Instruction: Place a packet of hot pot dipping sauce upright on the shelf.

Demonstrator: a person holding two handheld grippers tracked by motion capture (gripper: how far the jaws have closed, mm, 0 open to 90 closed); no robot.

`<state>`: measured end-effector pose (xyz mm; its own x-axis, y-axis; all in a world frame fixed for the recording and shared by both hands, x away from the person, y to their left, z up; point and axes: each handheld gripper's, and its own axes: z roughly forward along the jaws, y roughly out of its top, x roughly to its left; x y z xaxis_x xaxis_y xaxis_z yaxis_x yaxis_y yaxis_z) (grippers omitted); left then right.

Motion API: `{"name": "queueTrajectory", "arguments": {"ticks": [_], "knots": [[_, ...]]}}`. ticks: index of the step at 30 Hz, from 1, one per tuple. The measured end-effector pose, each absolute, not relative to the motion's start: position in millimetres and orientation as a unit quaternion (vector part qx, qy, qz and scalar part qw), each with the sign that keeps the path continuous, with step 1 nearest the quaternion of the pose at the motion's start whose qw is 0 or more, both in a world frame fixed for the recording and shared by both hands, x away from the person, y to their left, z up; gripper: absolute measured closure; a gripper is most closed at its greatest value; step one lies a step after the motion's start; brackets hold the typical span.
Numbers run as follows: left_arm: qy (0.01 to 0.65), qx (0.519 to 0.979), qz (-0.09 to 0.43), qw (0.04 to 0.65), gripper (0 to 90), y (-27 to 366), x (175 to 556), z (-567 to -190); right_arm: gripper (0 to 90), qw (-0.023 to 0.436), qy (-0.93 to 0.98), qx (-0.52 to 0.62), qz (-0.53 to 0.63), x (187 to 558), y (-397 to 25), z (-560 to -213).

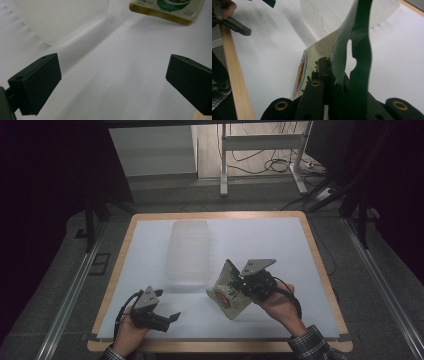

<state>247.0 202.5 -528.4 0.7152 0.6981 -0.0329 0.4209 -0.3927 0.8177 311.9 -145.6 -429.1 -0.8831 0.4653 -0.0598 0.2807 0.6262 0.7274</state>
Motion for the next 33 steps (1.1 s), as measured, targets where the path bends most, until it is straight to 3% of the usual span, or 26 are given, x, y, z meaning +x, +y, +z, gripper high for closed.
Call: {"name": "queueTrajectory", "arguments": {"ticks": [15, 33], "knots": [[0.344, 0.815, 0.159, 0.438, 0.0, 203, 248, -528, 89.2, 0.143, 0.877, 0.219, 0.404, 323, -169, -407], [0.343, 0.818, 0.158, 0.435, 0.0, 204, 248, -528, 89.2, 0.142, 0.875, 0.212, 0.411, 358, -158, -390]]}}
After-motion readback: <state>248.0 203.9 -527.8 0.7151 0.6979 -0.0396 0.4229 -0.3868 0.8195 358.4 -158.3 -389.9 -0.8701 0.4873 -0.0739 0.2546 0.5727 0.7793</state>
